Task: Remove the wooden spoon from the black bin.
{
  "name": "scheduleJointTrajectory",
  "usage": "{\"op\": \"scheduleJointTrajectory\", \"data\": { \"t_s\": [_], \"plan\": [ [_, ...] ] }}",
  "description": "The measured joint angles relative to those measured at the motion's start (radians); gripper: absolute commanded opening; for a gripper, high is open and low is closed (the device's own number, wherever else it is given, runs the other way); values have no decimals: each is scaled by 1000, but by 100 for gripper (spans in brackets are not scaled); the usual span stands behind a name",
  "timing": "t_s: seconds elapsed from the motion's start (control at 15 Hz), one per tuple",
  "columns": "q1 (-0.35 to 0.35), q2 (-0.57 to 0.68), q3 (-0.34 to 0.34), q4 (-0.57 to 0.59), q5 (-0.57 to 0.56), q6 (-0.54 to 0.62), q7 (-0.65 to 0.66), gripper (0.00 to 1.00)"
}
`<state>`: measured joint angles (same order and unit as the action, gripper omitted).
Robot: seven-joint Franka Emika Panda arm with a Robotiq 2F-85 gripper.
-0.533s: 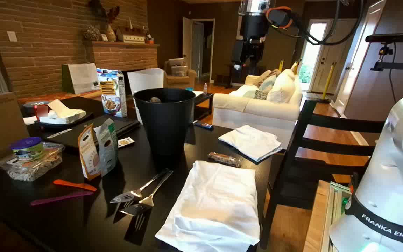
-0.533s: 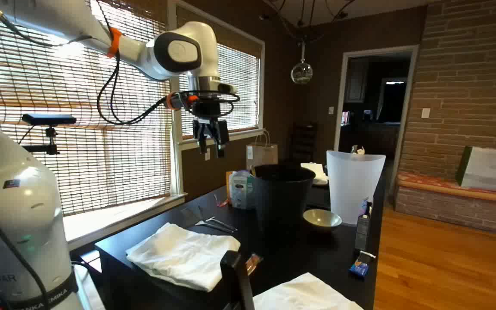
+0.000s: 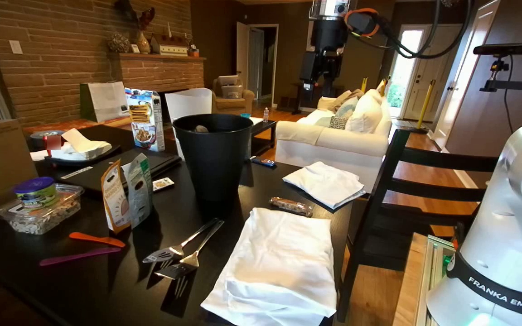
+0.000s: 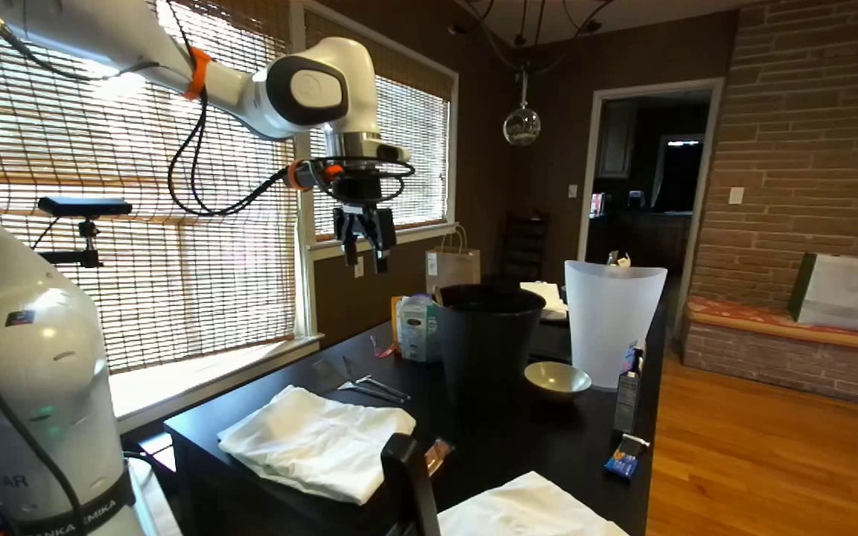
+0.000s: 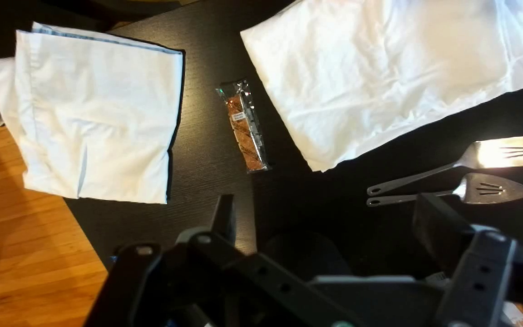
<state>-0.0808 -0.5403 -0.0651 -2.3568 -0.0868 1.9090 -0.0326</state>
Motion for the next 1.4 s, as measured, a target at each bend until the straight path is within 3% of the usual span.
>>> {"op": "scheduleJointTrajectory", "data": {
  "t_s": [0.47, 0.8, 1.07, 1.4],
  "plan": [
    [1, 2, 0, 0, 5, 18, 6, 100],
    [29, 51, 9, -8, 22, 228, 13, 100],
    [61, 161, 27, -8, 22, 404, 3, 100],
    [70, 336, 49, 50, 6, 511, -7, 100]
  ]
}}
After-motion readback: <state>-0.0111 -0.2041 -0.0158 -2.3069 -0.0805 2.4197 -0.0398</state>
